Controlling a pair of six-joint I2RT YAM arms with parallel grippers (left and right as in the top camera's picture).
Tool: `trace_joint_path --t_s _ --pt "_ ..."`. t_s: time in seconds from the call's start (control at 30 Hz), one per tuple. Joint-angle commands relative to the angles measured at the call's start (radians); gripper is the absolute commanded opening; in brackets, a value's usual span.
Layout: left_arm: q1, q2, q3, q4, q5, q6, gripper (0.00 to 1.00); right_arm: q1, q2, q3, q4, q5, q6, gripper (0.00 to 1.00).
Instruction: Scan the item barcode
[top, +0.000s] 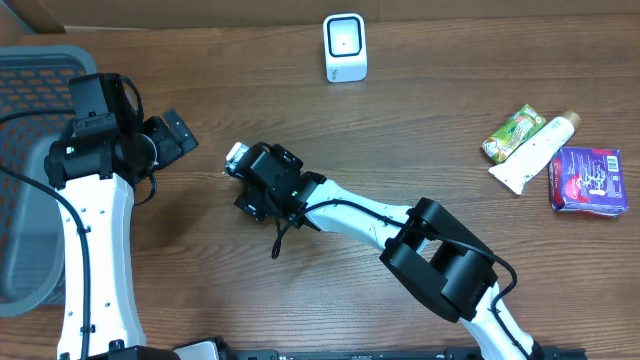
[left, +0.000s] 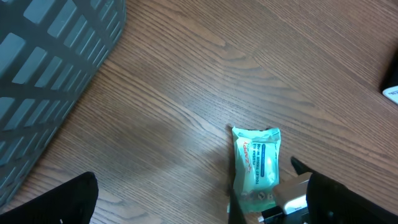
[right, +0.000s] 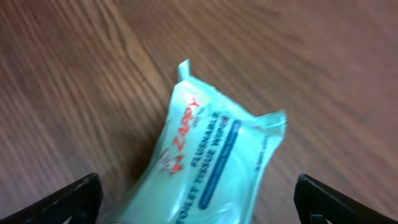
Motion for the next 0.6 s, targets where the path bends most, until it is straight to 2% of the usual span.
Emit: trace_joint_path --t_s 0.0,0.33,0.57 --pt "-0.001 0.003 0.014 0.003 -0.014 -0.014 1.0 0.021 -0.003 0.018 0.006 0.039 -0.051 0.97" --pt "-0.001 0.003 0.014 0.003 -0.014 -0.014 1.0 0.061 0.03 0.018 0.014 -0.048 -0.081 0.93" --pt "-0.002 0.003 0.014 0.003 -0.014 -0.014 1.0 0.051 0.079 0.018 -0.004 -0.048 -0.08 0.84"
